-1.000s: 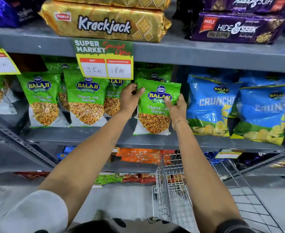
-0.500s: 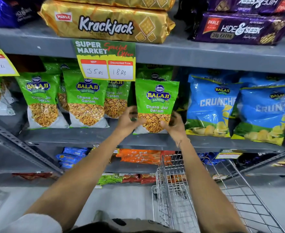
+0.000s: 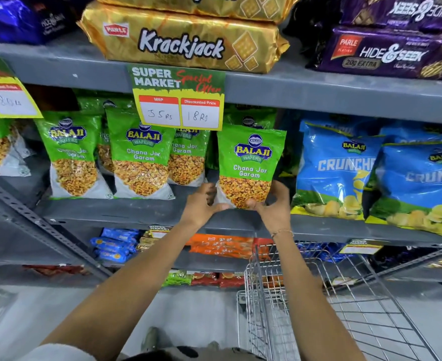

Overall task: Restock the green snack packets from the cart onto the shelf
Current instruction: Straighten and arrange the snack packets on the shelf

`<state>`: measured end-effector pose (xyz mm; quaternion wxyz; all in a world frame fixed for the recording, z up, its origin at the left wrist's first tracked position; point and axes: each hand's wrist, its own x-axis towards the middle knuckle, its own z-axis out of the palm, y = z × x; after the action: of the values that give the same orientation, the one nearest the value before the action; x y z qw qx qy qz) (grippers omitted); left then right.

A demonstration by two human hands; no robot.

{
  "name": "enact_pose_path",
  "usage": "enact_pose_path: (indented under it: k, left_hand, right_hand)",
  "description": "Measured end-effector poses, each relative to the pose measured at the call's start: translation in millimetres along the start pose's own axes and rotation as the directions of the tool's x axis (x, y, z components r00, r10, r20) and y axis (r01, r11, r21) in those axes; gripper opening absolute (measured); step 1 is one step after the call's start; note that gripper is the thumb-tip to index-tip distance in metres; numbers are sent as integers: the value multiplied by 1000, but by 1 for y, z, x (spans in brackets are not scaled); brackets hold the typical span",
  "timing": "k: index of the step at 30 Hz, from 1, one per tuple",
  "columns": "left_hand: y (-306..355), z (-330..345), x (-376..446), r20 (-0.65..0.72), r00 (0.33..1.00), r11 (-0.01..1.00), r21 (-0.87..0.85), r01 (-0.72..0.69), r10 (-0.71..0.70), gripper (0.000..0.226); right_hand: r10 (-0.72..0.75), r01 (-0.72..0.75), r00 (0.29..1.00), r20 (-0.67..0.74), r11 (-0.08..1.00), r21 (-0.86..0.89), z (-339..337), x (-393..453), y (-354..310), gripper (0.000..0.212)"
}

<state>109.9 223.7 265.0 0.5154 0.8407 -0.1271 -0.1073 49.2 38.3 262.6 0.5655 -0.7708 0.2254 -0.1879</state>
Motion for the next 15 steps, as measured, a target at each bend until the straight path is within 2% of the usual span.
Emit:
enact_pose_path:
  k: [2,3,4,6,9,11,13,15]
  left_hand:
    - [3,-12,-6,-83,995,997,-54,-62,57,59]
    - [3,-23,-10,-138,986,992,-74,-101,90,53]
    - [3,-32,-12,-203,972,986,-87,-139,119,47]
    - [-5,-61,-15,-382,912,977,-83,-197,152,37]
    - [-28,-115,-17,-653,741,964,-65,-258,155,37]
    - [-42,-143,-18,-729,677,987,-13,-160,100,34]
    - [-54,-161,-20,-703,710,999,-13,-51,27,41]
    - [-60,-168,-20,-598,801,1000,23,-7,19,49]
  right_hand:
    - [-82,86,962,-261,996,2,11,-15,-18,60]
    - [-129,133,935,-329,991,-10,21,-24,-29,48]
    - [-171,176,928,-330,984,-15,32,-31,-37,39]
    - [-239,237,953,-184,971,-35,65,-43,-51,29]
    - [-197,196,970,142,980,21,116,-50,-63,32]
    - [-158,179,936,313,983,-37,143,-48,-65,43]
    - [-115,175,900,421,979,-108,168,-47,-68,48]
    - [-39,76,890,454,995,-62,184,-44,-74,53]
